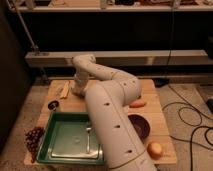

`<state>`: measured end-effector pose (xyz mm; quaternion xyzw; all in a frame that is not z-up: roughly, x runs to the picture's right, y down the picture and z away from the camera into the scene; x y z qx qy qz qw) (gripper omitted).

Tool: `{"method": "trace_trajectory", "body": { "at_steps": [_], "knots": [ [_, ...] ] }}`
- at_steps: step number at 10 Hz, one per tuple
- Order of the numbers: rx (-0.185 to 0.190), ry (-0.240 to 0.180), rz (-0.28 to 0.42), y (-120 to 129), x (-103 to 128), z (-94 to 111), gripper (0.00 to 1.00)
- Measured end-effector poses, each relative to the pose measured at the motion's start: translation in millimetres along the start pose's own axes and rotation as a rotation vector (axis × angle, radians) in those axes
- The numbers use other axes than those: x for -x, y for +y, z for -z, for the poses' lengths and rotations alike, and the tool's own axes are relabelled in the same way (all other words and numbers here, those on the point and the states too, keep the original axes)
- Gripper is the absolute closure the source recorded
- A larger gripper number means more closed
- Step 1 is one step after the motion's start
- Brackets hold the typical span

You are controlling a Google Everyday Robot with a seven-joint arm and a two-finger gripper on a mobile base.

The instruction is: Place towel in plastic cup

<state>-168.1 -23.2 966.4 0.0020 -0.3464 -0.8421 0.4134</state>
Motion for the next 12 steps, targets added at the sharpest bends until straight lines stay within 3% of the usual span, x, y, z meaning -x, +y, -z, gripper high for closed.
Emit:
{"method": "trace_trajectory", "body": {
  "at_steps": [4,12],
  "knots": [
    [-0.060,0.118,-0.035,16,-20,99,1.00],
    [-0.054,0.144,-0.057,24,-16,116,1.00]
  ]
}}
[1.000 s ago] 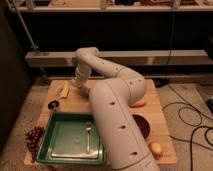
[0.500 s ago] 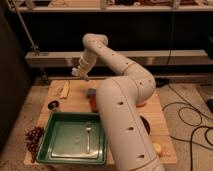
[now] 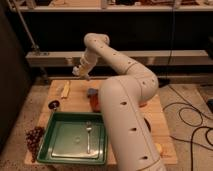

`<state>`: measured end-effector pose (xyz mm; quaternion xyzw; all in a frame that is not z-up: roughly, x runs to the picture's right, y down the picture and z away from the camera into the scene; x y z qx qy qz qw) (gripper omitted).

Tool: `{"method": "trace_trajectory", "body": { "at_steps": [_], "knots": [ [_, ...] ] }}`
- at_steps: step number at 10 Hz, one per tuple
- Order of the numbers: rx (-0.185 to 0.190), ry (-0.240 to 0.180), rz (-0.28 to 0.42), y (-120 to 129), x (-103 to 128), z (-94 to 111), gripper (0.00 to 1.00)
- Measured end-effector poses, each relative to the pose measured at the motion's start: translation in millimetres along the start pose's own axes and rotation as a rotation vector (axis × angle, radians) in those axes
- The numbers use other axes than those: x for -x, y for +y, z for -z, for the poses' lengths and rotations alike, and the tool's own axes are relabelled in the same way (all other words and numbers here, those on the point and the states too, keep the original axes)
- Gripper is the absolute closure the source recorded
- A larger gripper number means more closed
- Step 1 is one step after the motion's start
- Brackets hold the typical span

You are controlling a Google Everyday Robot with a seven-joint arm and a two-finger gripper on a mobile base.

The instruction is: Place towel in plastic cup

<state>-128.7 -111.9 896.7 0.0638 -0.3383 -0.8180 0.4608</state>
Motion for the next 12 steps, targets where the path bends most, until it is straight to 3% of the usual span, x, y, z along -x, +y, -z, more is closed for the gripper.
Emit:
{"method": "trace_trajectory", "body": {
  "at_steps": [6,12],
  "knots": [
    [-0.011,-0.001,-0.008,-1,-1,-2,1.00],
    [-0.058,0.039,-0.091,40,39,10,1.00]
  ]
}}
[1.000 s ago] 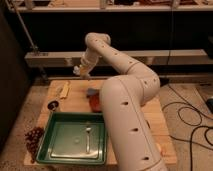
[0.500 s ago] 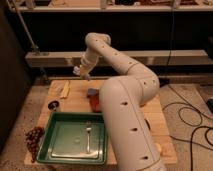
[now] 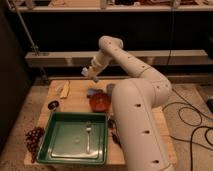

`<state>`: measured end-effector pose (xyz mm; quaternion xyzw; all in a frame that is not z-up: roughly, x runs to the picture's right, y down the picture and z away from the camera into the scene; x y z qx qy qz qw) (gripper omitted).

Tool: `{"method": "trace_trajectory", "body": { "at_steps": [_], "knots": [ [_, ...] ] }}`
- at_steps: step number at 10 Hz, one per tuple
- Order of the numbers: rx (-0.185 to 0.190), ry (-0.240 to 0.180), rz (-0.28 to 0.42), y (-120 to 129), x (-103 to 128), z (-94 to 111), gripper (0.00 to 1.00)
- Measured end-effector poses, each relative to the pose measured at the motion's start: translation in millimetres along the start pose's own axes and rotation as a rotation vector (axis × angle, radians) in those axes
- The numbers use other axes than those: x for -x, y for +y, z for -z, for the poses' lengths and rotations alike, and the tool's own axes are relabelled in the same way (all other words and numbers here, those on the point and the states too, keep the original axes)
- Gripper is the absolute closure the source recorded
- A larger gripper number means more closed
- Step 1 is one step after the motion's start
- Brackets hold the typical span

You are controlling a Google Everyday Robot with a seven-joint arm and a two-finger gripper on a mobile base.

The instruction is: Place towel in plastic cup

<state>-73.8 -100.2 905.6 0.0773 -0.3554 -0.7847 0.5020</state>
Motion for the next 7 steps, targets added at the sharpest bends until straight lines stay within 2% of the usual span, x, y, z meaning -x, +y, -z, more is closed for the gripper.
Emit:
{"method": "trace_trajectory", "body": {
  "at_steps": [2,3,7],
  "knots": [
    [0.001,0.012,-0.009,7,5,11,1.00],
    [0.006,0.005,-0.010,9,8,18,1.00],
    [0.046,-0.059,-0.041,23,33,38,1.00]
  ]
}}
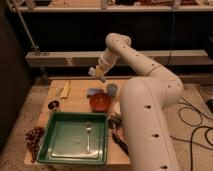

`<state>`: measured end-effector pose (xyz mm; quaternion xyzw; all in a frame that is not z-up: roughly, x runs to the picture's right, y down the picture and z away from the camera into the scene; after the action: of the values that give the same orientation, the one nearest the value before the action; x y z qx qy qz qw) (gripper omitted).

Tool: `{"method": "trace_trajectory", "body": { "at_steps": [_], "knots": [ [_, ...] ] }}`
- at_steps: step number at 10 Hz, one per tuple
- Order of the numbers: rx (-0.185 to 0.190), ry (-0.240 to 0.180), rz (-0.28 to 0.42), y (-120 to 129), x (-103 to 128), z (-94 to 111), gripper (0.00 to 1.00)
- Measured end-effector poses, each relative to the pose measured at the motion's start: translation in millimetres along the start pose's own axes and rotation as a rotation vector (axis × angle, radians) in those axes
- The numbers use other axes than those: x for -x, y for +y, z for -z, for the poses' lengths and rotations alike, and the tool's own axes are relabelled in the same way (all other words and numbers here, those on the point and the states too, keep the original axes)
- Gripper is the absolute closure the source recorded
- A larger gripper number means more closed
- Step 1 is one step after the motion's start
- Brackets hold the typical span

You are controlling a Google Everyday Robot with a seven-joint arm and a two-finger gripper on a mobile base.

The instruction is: Place towel in plastic cup

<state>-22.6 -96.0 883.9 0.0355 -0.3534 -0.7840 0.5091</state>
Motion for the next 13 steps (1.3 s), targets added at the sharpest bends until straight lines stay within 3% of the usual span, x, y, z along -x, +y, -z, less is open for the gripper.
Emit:
{"method": "trace_trajectory", "body": {
  "at_steps": [2,5,9,11,13],
  "knots": [
    [0.031,-0.023,-0.035,16,20,14,1.00],
    [0.050,-0.047,-0.060,19,37,21,1.00],
    [0.063,-0.109,-0.129,30,75,6,1.00],
    [0.090,-0.128,-0.138,35,82,7,1.00],
    [0.115,-0.141,-0.148,41,85,9,0.89]
  ]
}}
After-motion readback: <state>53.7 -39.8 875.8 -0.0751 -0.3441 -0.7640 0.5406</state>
